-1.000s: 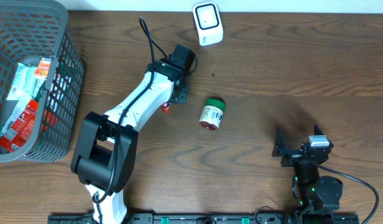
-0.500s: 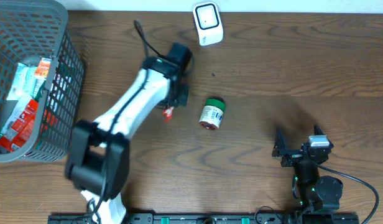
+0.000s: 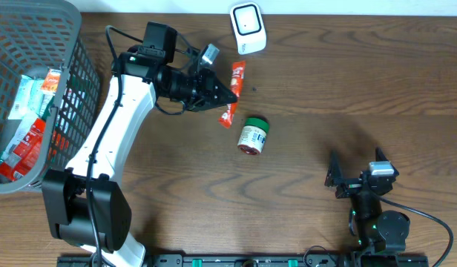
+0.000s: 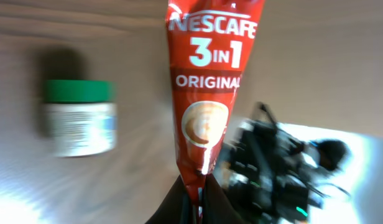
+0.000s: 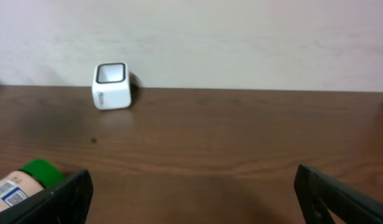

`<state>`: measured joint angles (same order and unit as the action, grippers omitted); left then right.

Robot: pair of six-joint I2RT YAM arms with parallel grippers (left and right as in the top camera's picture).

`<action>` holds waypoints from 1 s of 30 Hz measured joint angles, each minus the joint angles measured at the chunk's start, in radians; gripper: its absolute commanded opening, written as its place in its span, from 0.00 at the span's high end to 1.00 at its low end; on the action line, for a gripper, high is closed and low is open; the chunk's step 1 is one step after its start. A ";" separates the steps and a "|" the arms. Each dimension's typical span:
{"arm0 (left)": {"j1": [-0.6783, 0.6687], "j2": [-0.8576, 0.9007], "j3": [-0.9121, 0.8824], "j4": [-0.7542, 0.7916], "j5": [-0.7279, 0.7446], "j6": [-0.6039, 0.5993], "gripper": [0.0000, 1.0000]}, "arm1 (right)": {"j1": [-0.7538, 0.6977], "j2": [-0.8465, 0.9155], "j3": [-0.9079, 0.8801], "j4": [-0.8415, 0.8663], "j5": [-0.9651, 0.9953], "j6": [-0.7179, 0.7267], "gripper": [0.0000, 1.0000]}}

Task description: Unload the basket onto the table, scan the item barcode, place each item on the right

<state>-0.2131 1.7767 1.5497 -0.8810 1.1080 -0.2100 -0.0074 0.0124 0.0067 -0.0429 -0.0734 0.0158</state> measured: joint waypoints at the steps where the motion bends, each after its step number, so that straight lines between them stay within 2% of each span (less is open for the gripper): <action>1: 0.000 0.000 0.000 0.001 0.043 0.003 0.93 | 0.000 0.000 0.000 0.003 -0.006 0.000 0.01; 4: -0.001 0.000 0.000 0.002 0.164 0.006 0.93 | 0.000 0.000 0.000 0.002 -0.075 0.000 0.01; 9: -0.001 0.000 0.000 0.030 0.348 0.008 0.93 | 0.000 0.000 0.000 0.140 -0.183 0.045 0.01; 14: -0.001 0.000 0.000 0.029 0.414 0.008 0.93 | 0.000 0.015 0.015 0.174 -0.244 0.321 0.01; 17: -0.001 0.000 0.000 0.029 0.425 0.008 0.93 | 0.000 0.072 0.075 0.167 -0.281 0.417 0.01; 21: -0.001 0.000 0.000 0.033 0.435 0.008 0.93 | 0.000 0.256 0.251 0.154 -0.392 0.509 0.01; 27: -0.004 0.000 0.000 0.035 0.439 0.007 0.93 | 0.000 0.708 0.587 0.179 -0.760 0.568 0.01; 30: -0.010 0.000 0.000 0.032 0.439 0.006 0.93 | 0.000 0.906 0.698 0.240 -0.942 0.580 0.01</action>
<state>-0.2230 1.7767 1.5494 -0.8486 1.5471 -0.2035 -0.0078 0.9188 0.7052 0.1974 -1.0153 0.5961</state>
